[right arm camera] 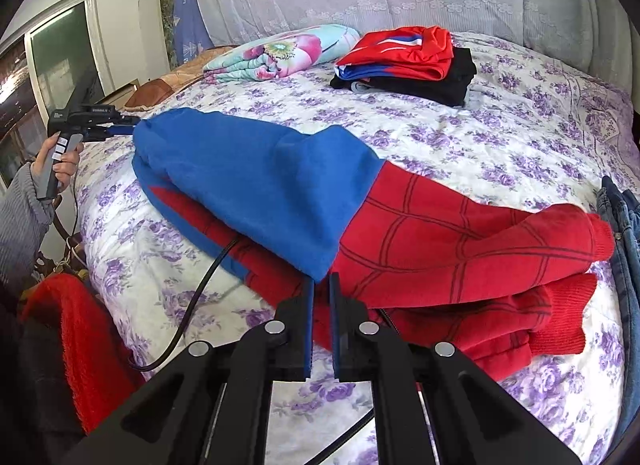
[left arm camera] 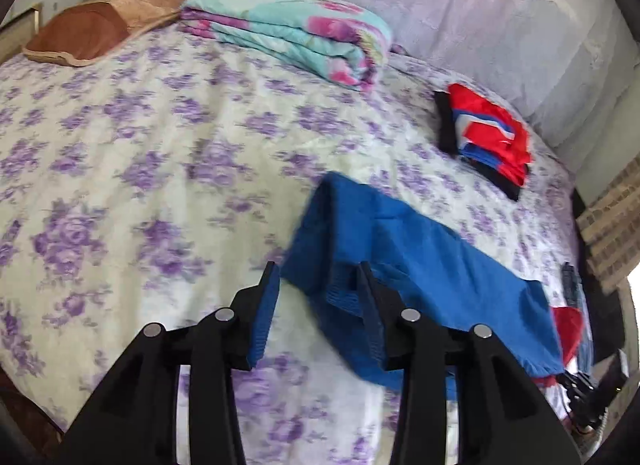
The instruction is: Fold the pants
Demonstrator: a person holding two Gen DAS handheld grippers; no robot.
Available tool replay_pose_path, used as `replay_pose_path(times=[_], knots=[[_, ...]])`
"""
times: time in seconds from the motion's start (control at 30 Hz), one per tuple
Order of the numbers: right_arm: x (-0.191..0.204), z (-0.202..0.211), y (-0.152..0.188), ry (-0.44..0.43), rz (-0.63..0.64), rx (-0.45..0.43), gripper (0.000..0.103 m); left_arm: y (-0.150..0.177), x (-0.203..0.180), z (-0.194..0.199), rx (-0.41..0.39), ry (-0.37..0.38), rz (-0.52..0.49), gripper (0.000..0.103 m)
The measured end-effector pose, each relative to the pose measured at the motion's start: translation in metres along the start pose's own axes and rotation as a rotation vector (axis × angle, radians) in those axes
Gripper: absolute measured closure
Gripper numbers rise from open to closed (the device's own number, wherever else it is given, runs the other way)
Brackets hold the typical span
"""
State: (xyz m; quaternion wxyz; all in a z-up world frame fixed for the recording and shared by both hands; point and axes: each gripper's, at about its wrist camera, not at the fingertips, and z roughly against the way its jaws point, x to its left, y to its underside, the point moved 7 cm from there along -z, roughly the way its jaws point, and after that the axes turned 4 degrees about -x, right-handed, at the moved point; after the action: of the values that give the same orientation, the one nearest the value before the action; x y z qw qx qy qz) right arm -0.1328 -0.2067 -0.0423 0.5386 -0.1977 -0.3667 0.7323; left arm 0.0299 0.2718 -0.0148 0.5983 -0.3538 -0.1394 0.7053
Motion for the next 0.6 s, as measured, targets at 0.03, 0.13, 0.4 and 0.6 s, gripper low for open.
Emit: replay_pose_path(times=[0.03,0.13,0.4,0.6], knots=[[0.0,-0.001,0.001,-0.002,-0.002,0.003,0.096,0.002,0.007,-0.002,0.009,0.016,0.02,0.065],[-0.001,-0.002,0.002,-0.005,-0.014,0.011,0.096,0.007,0.018,-0.005,0.032,0.046,0.08,0.068],[0.0,-0.004,0.003,0.008,-0.014,0.027,0.096,0.001,-0.012,0.018,-0.024,0.135,0.093,0.045],[0.0,-0.004,0.003,0.006,-0.023,0.023,0.096,0.016,-0.027,-0.015,0.088,0.125,0.074,0.074]])
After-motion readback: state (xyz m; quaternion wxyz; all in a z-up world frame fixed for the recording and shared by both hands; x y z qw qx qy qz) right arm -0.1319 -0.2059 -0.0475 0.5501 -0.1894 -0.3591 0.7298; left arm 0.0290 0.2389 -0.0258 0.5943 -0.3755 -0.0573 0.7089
